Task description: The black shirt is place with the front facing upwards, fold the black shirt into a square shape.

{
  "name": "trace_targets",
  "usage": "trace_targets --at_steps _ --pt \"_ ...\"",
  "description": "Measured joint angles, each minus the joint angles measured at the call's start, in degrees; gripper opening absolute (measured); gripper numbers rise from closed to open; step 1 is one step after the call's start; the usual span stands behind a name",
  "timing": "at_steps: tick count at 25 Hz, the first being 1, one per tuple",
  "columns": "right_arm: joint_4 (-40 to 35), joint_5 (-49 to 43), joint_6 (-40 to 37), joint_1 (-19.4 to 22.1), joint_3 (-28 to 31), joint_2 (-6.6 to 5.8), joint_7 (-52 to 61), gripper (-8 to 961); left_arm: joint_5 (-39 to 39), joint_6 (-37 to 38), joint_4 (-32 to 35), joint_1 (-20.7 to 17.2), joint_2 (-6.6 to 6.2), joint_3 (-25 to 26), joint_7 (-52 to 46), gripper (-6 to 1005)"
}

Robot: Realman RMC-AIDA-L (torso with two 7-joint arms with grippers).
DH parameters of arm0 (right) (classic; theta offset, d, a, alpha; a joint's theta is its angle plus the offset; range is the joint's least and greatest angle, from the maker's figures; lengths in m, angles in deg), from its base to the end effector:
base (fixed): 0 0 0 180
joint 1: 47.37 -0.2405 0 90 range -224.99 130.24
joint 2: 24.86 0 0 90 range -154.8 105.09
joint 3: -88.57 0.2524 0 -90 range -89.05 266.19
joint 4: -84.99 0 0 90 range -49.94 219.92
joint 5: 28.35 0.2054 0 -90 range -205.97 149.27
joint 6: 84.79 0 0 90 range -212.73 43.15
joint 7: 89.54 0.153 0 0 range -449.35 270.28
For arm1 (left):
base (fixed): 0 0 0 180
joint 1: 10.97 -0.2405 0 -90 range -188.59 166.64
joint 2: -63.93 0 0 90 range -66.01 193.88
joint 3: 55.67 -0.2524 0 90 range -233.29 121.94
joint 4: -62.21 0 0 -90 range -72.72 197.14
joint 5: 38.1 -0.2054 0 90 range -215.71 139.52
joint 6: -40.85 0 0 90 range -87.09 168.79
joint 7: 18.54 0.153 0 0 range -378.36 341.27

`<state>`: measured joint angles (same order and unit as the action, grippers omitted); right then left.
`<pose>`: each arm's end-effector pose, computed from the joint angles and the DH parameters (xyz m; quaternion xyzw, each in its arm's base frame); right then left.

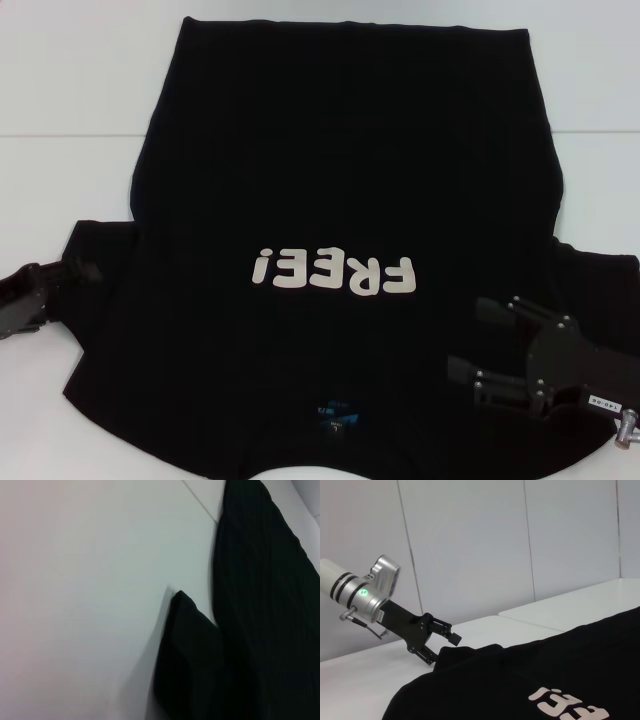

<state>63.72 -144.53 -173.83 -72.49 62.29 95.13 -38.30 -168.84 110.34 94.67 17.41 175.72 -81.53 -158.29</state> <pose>0.2921 0.2790 -0.0377 -0.9188 0.1705 0.2940 0.2008 -0.3690 0.3402 0.0533 -0.6046 -0.7286 -0.2199 0.2350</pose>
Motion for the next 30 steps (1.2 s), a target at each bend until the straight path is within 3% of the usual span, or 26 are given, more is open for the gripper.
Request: trace_targets --at_steps 7,25,30 --pt "0.0 0.0 -0.6 0.1 0.3 -0.03 0.0 914 -0.1 -1.2 1.4 0.1 0.34 -3.9 0.6 844" --pt "0.0 0.0 -0.6 0.1 0.3 -0.03 0.0 915 0.4 -2.0 2.7 -0.3 0.59 -3.7 2.2 122" --pt "0.0 0.1 -0.6 0.1 0.3 -0.03 0.0 915 0.5 -2.0 4.3 -0.5 0.53 -3.3 2.4 54"
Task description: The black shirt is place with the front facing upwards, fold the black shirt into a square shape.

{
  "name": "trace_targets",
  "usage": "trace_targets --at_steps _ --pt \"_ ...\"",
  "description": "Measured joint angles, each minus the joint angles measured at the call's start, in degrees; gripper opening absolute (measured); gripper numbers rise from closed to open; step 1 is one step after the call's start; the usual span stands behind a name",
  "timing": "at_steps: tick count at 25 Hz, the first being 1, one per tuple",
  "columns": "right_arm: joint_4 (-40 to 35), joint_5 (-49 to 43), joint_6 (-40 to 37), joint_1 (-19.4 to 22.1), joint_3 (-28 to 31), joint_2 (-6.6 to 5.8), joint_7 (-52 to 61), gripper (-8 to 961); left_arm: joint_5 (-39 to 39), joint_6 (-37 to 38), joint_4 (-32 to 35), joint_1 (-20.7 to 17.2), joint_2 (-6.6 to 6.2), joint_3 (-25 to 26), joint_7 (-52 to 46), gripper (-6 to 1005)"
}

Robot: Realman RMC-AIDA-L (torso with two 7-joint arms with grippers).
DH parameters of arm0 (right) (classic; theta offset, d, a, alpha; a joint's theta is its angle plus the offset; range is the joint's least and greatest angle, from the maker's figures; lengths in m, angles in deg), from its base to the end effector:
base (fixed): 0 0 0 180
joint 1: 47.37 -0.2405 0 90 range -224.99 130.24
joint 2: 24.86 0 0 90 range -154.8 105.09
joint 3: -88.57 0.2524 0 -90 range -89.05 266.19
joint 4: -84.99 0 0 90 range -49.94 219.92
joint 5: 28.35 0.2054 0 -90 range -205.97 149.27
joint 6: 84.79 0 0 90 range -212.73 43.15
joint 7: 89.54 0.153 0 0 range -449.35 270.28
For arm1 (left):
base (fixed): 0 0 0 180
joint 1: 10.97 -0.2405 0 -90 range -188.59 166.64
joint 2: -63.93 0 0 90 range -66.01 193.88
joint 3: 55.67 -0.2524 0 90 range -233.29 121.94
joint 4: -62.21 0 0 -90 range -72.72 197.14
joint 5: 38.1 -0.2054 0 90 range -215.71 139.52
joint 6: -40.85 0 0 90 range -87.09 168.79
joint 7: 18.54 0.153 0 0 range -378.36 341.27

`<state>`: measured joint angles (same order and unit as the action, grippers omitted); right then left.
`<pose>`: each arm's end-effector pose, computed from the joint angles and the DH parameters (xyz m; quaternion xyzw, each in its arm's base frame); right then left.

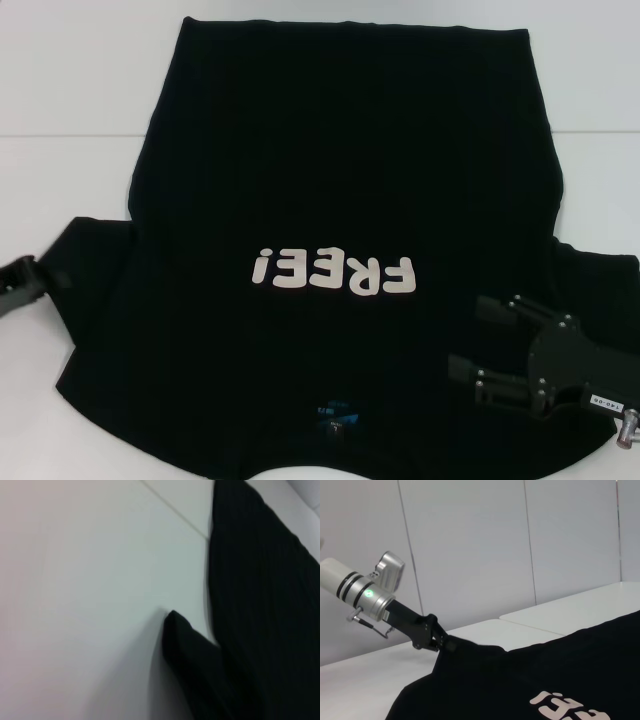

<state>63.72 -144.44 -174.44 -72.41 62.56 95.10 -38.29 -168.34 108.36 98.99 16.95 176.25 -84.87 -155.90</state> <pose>0.2914 0.2783 -0.0365 -0.9174 0.1700 0.2988 0.2004 -0.3675 0.3482 0.0634 -0.6378 -0.6921 -0.1997 0.2727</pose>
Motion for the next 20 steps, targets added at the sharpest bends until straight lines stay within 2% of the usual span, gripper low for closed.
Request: trace_targets --at_steps 2,7,20 --pt "0.0 0.1 0.0 0.0 0.0 0.04 0.0 915 0.0 0.0 1.0 -0.2 -0.15 0.5 0.0 27" --pt "0.0 1.2 -1.0 0.2 0.0 0.09 0.1 914 0.1 0.8 4.1 -0.7 -0.78 3.8 0.0 37" --pt "0.0 1.3 -1.3 0.3 0.0 0.11 0.1 915 0.2 4.0 6.3 1.6 -1.69 4.0 -1.1 64"
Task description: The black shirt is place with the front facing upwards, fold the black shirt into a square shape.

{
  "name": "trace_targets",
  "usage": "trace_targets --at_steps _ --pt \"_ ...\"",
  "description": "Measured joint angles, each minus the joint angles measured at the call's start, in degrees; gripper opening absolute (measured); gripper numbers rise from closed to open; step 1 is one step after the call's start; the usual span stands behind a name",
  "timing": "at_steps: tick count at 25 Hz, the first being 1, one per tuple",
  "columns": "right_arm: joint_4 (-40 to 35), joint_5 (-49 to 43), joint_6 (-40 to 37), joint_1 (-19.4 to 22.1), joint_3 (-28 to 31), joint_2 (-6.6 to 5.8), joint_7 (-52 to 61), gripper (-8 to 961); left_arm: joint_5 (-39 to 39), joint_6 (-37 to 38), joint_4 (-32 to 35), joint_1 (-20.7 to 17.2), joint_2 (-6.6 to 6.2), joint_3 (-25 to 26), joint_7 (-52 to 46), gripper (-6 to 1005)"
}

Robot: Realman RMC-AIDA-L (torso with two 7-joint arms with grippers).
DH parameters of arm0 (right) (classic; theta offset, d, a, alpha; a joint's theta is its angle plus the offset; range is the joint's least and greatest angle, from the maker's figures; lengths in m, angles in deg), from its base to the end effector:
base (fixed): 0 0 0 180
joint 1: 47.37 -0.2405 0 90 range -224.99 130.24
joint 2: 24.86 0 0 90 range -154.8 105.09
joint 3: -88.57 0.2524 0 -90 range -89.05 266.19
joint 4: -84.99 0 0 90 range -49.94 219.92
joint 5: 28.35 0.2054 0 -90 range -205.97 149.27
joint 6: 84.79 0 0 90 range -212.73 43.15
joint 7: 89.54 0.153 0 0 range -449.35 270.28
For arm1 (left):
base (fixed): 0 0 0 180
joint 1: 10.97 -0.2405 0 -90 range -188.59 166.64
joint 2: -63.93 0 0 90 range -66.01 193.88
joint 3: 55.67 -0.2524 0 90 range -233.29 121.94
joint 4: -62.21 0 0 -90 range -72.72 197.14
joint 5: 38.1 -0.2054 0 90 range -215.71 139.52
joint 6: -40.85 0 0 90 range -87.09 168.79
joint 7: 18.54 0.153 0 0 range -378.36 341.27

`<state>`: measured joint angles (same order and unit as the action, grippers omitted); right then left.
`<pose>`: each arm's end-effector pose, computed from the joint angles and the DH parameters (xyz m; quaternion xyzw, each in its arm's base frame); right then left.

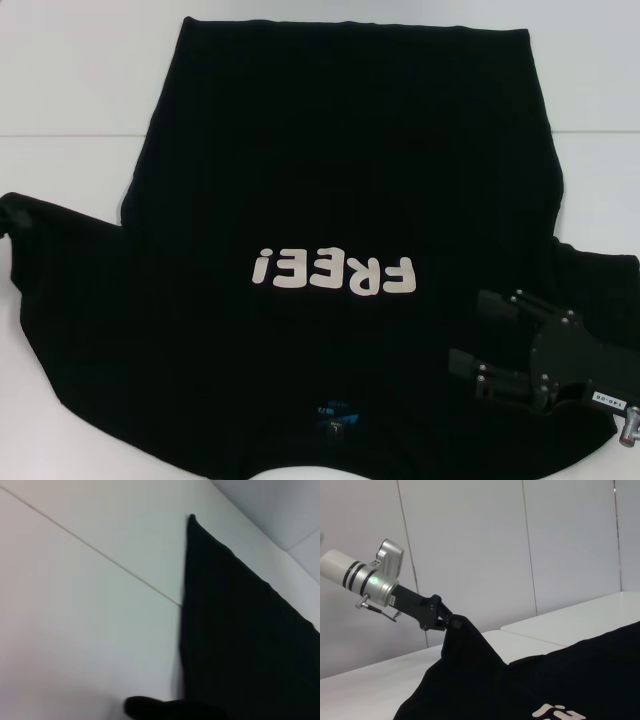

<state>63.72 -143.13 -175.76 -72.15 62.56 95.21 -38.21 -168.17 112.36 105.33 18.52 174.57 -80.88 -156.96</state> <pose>0.2882 0.2772 -0.0343 -0.9122 0.1692 0.3143 0.2014 -0.3518 0.3659 0.1087 -0.6486 -0.6596 -0.2323 0.3003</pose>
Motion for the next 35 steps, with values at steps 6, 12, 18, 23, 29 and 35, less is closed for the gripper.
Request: trace_targets --at_steps 6,12,18,23,29,35 --pt "0.0 0.0 0.0 0.0 0.0 -0.03 0.0 914 -0.4 3.0 -0.1 2.1 0.27 -0.5 -4.2 76" --pt "0.6 0.0 0.0 0.0 0.0 -0.03 0.0 915 -0.5 6.6 -0.9 4.3 0.09 -2.5 -8.6 89" --pt "0.9 0.0 0.0 0.0 -0.4 -0.02 -0.1 915 -0.5 7.1 -1.1 5.0 0.27 -4.1 -10.0 101" --pt "1.4 0.0 0.0 0.0 -0.4 -0.02 -0.5 914 -0.1 7.0 -3.9 4.9 0.32 -3.7 -11.1 111" --pt "1.4 0.0 -0.2 0.0 -0.5 -0.02 -0.3 915 2.1 6.9 -9.3 4.6 0.44 -1.8 -11.6 124" --pt "1.4 -0.1 -0.7 0.1 -0.5 -0.02 -0.5 914 7.6 6.3 -16.6 3.8 1.46 3.8 -9.6 136"
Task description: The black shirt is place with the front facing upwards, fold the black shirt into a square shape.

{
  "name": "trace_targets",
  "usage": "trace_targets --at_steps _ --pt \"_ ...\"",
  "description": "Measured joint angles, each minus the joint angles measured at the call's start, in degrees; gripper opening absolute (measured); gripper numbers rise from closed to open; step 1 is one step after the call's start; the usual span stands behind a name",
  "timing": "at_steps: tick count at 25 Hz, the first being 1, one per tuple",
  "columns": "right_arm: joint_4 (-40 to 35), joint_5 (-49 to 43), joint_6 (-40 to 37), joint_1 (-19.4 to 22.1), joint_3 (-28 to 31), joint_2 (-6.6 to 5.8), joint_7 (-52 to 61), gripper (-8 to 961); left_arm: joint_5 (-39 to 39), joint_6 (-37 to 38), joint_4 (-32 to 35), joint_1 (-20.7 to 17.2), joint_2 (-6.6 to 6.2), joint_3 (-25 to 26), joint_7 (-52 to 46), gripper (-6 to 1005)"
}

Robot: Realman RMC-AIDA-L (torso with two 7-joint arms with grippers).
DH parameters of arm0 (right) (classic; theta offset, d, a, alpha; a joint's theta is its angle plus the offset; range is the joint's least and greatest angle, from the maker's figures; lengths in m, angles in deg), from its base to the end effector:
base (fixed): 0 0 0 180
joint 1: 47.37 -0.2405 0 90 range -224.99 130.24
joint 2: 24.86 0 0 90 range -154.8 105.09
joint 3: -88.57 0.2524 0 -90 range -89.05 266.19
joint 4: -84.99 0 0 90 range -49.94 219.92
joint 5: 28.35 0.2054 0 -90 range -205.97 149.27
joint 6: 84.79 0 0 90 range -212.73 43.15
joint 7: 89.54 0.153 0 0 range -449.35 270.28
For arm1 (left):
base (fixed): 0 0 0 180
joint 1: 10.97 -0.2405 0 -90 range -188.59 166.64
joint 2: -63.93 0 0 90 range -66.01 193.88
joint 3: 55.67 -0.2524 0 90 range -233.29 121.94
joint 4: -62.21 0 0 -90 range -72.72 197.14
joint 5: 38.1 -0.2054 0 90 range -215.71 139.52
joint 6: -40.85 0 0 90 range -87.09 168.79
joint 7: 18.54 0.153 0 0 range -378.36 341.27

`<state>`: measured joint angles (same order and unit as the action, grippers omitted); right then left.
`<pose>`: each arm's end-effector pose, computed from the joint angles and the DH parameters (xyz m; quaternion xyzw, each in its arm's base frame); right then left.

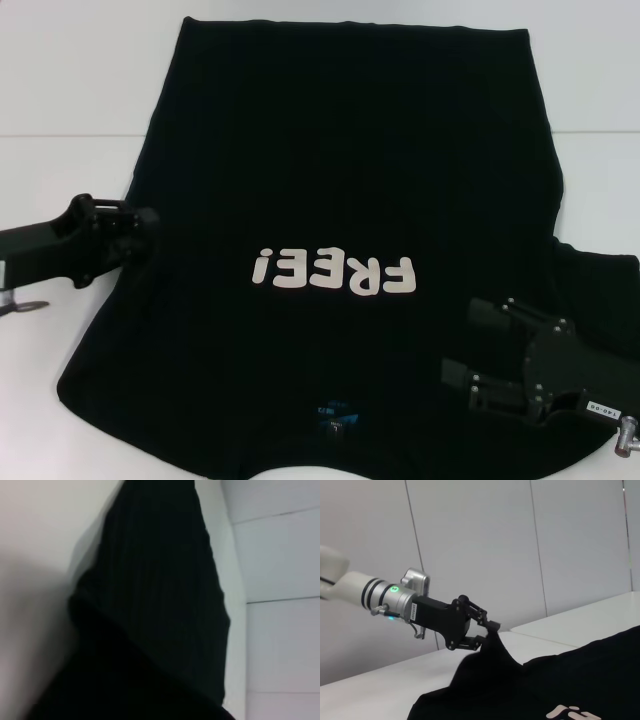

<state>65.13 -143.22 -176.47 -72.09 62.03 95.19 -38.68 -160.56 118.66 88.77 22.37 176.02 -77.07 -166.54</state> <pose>0.2858 0.2721 -0.0391 -0.9122 0.1705 0.3215 0.1884 -0.3119 0.3609 0.0392 -0.5484 -0.7616 -0.3326 0.0929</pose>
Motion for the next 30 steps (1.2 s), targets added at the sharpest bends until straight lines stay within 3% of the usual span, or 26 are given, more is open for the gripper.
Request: trace_targets --at_steps 3,6,16,19,26,30 --pt "0.0 0.0 0.0 0.0 0.0 0.0 0.0 914 1.1 -0.1 -1.1 -0.4 1.35 0.7 1.1 142" --pt "0.0 0.0 -0.1 0.0 0.0 0.0 0.0 914 1.4 -0.3 -1.4 -0.6 2.81 1.2 2.5 368" --pt "0.1 0.0 -0.2 0.2 0.0 0.0 -0.1 915 2.7 -4.1 -1.7 -0.7 6.75 1.2 9.0 368" --pt "0.2 0.1 -0.2 0.4 0.3 0.0 -0.1 915 2.7 -2.7 -1.6 -1.3 5.94 0.9 9.3 370" --pt "0.2 0.1 -0.2 0.5 0.5 -0.04 -0.1 915 3.5 -1.5 -1.2 -6.6 1.55 1.7 6.6 376" --pt "0.2 0.1 -0.1 0.4 0.5 0.0 -0.1 914 4.1 -3.3 -1.2 -8.0 1.43 1.7 6.7 380"
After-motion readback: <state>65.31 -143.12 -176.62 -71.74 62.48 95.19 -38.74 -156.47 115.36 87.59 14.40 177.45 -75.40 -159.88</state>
